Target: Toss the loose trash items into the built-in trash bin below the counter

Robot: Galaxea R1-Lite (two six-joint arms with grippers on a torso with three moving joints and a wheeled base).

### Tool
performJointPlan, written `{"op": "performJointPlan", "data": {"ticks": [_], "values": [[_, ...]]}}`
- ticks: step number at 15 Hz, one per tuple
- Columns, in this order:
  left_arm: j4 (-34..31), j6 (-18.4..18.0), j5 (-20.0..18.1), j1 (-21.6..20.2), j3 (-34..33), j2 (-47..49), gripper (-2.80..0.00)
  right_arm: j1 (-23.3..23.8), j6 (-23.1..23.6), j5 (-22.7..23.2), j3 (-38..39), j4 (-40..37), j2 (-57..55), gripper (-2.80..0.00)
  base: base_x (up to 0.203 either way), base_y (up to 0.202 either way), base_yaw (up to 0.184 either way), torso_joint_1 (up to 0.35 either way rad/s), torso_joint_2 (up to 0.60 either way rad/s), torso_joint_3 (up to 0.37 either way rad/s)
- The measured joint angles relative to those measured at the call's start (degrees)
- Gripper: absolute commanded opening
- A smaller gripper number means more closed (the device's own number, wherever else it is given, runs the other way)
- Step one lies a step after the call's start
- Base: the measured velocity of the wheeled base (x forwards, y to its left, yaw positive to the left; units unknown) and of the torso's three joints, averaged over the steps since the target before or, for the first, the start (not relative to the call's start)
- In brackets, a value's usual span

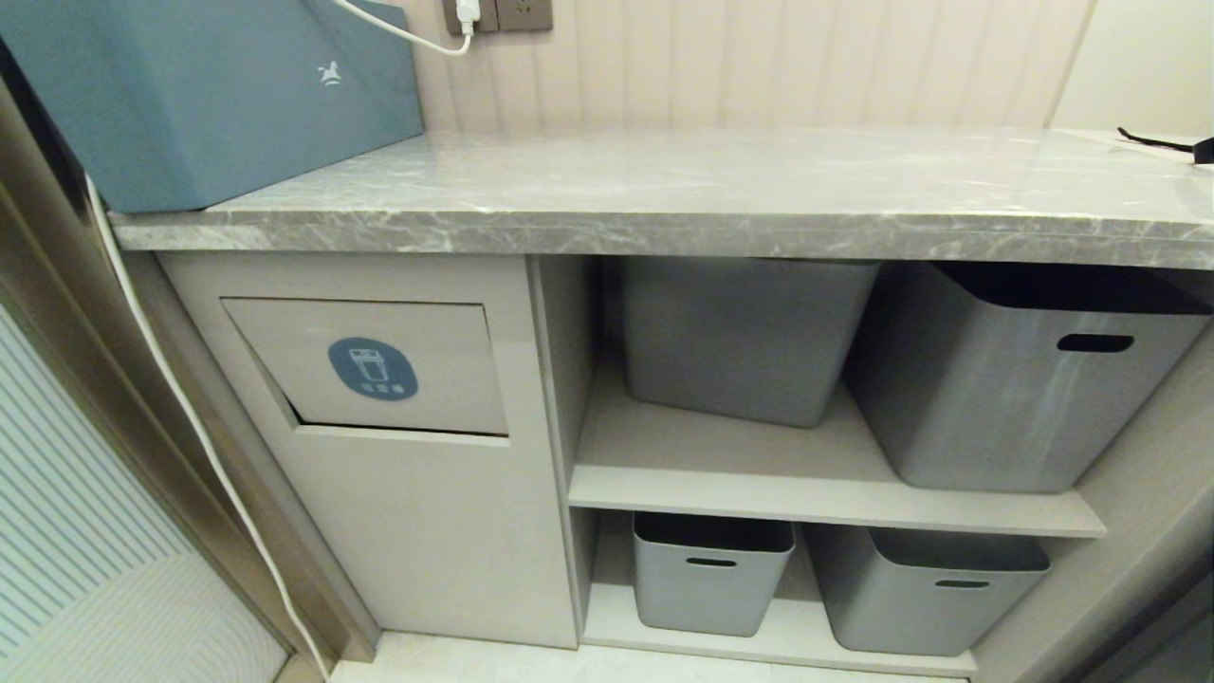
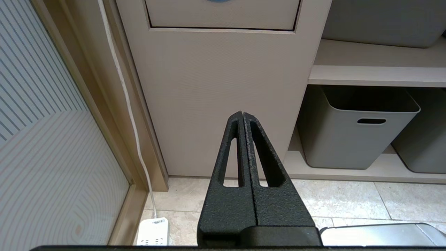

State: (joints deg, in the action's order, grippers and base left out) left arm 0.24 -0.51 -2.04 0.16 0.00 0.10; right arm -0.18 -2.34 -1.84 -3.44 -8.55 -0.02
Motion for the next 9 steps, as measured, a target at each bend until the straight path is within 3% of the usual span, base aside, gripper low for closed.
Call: {"op": "performJointPlan", "data": {"ticks": [9], "values": [[0.0,0.0,0.0,0.0,0.0,0.0,-2.80,0.0,-0.2,-0.1,0.0,0.0,0.0,-2.80,0.000,0.000,0.000,0.000,0.00,0.000]]}}
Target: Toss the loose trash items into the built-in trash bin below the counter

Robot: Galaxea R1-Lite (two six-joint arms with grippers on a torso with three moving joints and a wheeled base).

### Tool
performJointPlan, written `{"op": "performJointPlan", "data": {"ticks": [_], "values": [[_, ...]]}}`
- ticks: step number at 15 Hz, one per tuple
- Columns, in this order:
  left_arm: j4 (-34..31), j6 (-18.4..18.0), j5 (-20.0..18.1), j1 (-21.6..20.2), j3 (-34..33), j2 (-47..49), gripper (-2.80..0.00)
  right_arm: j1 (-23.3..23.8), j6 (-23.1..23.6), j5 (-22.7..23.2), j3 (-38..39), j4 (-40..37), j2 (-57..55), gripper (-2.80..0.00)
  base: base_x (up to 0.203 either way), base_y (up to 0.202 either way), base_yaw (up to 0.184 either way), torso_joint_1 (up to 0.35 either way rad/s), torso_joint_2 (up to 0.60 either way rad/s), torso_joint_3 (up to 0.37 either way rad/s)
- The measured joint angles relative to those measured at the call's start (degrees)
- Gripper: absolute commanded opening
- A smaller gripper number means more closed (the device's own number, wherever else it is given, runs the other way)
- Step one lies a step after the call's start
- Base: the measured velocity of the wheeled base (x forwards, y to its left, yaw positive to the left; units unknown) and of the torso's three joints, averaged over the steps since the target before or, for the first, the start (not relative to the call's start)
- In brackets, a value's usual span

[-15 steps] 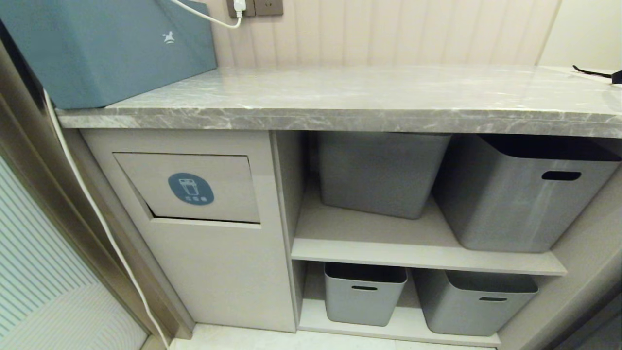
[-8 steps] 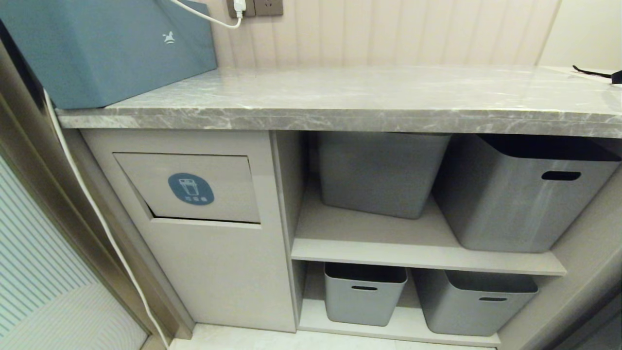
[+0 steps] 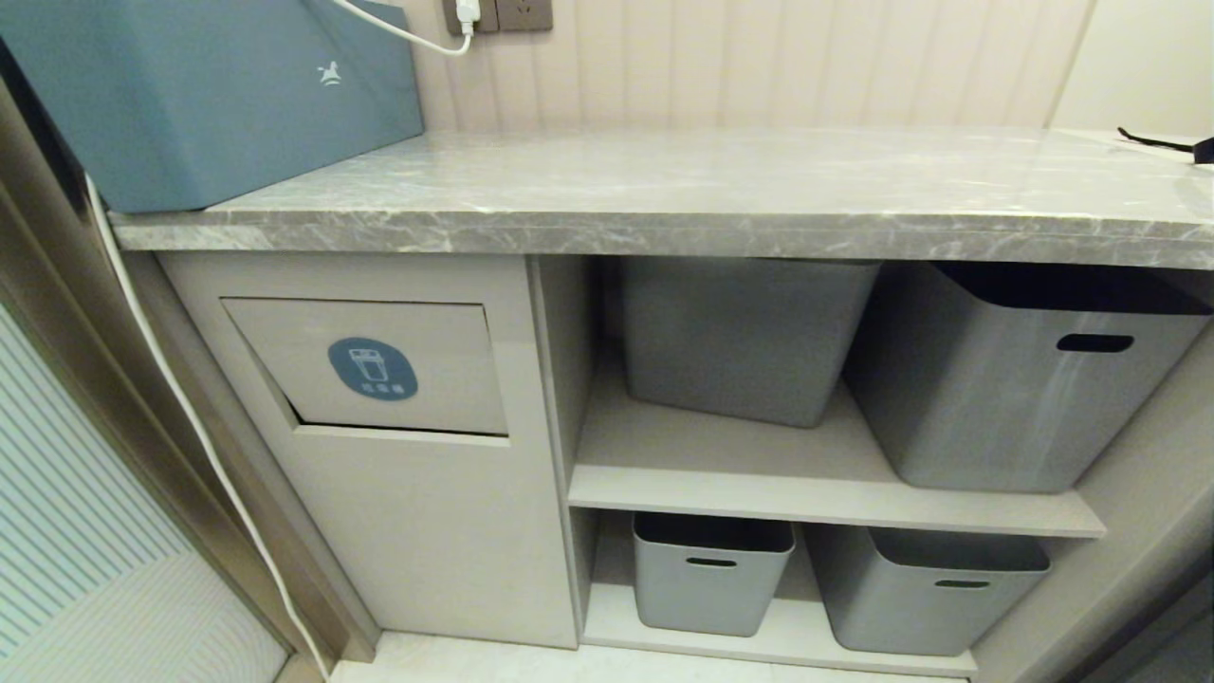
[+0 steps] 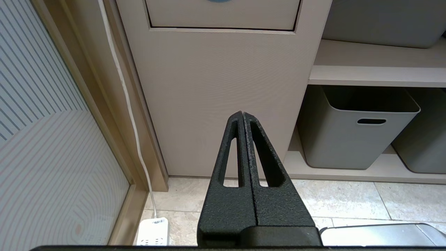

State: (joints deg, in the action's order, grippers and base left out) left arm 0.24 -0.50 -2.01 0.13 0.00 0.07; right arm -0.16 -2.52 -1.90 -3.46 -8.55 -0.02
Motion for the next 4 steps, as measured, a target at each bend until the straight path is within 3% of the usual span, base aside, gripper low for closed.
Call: {"op": "performJointPlan", "data": {"ticks": [4], "values": [[0.0,0.0,0.0,0.0,0.0,0.0,-2.80,0.0,-0.2,0.1,0.0,0.0,0.0,-2.80,0.000,0.000,0.000,0.000,0.00,0.000]]}}
